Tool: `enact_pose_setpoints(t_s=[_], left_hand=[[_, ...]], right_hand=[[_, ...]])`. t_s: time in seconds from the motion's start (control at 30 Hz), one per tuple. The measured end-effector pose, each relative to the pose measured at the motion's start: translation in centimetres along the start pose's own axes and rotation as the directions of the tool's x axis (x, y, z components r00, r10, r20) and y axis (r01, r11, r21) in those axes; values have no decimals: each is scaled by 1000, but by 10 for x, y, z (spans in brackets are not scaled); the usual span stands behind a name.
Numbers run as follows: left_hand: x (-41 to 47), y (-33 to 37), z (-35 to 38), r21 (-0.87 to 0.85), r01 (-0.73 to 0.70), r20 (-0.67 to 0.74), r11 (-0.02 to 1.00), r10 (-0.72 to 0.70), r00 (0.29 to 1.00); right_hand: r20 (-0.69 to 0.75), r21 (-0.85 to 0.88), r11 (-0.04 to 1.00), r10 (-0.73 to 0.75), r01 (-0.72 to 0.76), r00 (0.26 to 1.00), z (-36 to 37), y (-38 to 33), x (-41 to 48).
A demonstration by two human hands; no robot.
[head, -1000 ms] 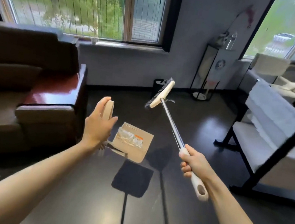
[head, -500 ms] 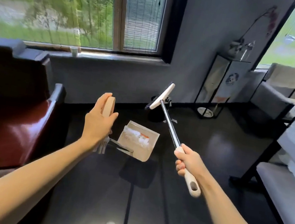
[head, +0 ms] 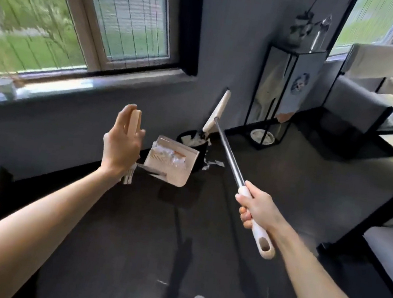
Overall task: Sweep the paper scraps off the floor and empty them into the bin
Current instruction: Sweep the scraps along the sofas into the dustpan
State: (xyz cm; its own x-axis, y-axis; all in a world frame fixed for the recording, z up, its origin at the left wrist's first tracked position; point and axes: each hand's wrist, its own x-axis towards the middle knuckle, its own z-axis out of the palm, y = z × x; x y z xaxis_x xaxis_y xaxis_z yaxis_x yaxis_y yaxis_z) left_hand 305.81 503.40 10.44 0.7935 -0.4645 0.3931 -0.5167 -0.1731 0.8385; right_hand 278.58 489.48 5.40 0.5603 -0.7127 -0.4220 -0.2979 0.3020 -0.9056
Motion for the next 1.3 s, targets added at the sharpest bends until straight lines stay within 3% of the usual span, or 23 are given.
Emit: enact_pose_setpoints(t_s=[0.2,0.37,0.53,0.63,0.73,0.83,0.93,1.03,1.13,1.3], left_hand=[[116,-17,77,109,-107,43,988,103,994],[195,-17,129,218,-285,292,934,216,932],[257,-44,183,418,-569,668,708,184,721],[266,-61,215,418,-695,814,585,98,572],[268,-73,238,306,-742,901,596,70,428],[273,-70,255,202,-687,941,698,58,335],[274,-64,271,266,-504,929,822,-80,360],[267,-63,285,399,-346,889,849,-267,372],[258,-62,299,437,-239,871,867,-342,353],[252,-60,320,517,-579,845,631,-266,464]], right_hand=[[-44,49,998,53,-51,998,-28,-58,111],[-83,92,992,90,-82,992,-41,-90,171],[-132,119,989,101,-85,986,-40,-103,212],[-158,142,987,103,-80,982,-36,-112,227],[-161,171,982,110,-82,981,-39,-126,239],[-163,163,982,120,-93,979,-45,-136,248],[-153,172,981,117,-90,981,-56,-142,252],[-139,167,981,117,-93,983,-67,-144,254],[-135,153,985,100,-79,986,-73,-144,257],[-123,161,984,97,-77,988,-78,-138,267]])
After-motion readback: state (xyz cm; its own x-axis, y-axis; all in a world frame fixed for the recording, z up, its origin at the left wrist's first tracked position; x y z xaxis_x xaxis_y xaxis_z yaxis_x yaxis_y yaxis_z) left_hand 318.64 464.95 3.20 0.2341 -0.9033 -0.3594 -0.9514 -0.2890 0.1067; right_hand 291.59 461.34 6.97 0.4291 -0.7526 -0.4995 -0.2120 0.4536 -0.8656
